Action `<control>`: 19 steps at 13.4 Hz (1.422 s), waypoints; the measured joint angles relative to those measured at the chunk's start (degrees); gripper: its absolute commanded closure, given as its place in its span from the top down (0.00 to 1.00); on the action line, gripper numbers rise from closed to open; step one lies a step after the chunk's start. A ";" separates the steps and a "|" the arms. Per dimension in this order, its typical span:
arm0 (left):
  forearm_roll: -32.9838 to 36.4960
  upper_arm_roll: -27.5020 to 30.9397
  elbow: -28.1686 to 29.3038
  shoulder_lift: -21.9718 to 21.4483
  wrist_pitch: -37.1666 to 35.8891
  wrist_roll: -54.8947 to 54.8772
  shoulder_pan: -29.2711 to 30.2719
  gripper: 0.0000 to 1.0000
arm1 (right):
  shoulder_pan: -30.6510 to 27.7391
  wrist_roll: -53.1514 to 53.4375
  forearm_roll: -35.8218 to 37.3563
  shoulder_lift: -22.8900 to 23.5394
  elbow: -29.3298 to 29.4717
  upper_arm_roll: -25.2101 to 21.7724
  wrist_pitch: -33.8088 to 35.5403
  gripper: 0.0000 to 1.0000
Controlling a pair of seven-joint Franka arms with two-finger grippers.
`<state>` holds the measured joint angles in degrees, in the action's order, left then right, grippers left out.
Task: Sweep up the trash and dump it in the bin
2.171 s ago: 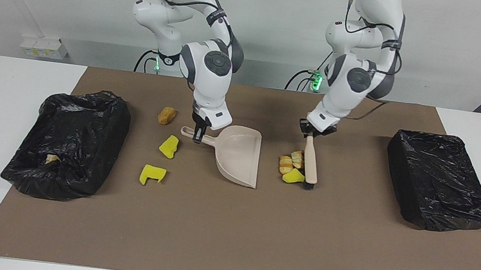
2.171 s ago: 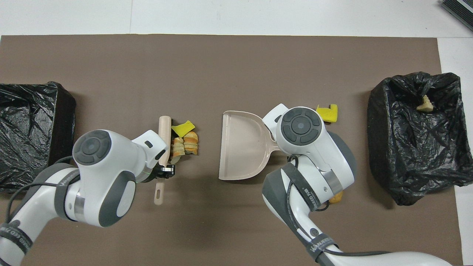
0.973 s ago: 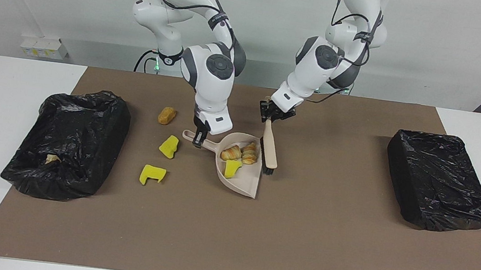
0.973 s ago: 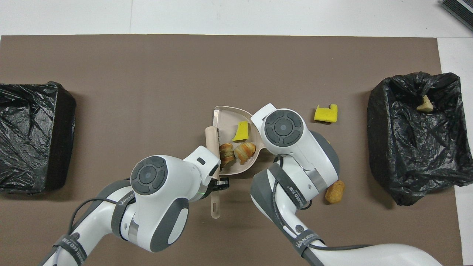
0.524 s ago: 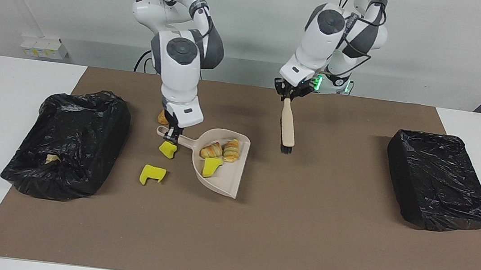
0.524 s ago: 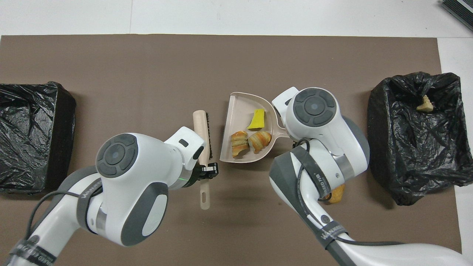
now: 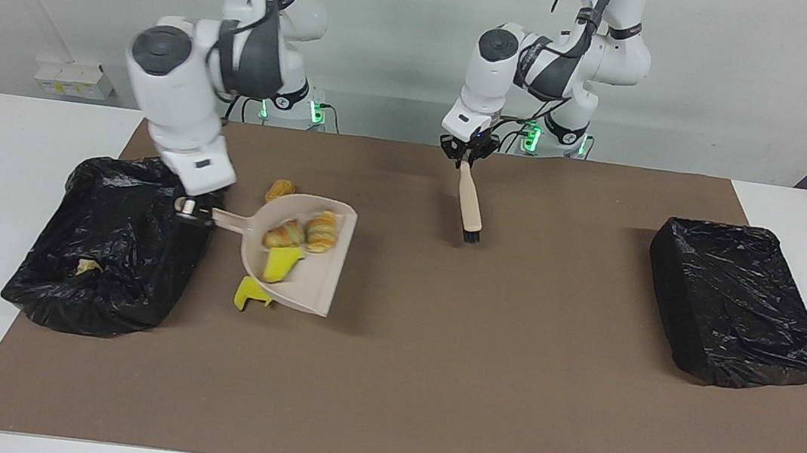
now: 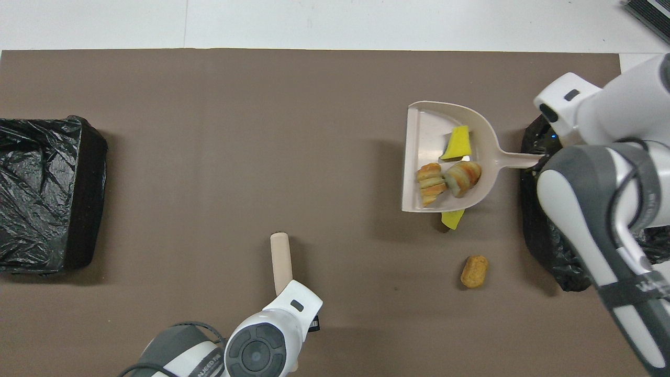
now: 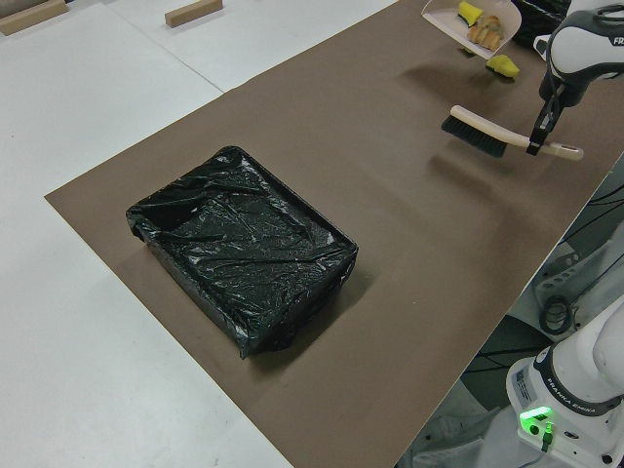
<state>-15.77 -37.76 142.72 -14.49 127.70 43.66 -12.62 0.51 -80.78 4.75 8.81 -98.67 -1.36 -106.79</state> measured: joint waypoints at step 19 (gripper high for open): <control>-4.96 -0.79 -1.37 4.46 4.96 -4.09 1.90 1.00 | -21.48 -11.07 26.42 -1.12 5.18 -1.91 1.16 0.00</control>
<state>-20.73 -38.56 141.36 -10.03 132.66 39.57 -10.72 -20.97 -91.85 31.17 7.69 -93.49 -3.27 -105.63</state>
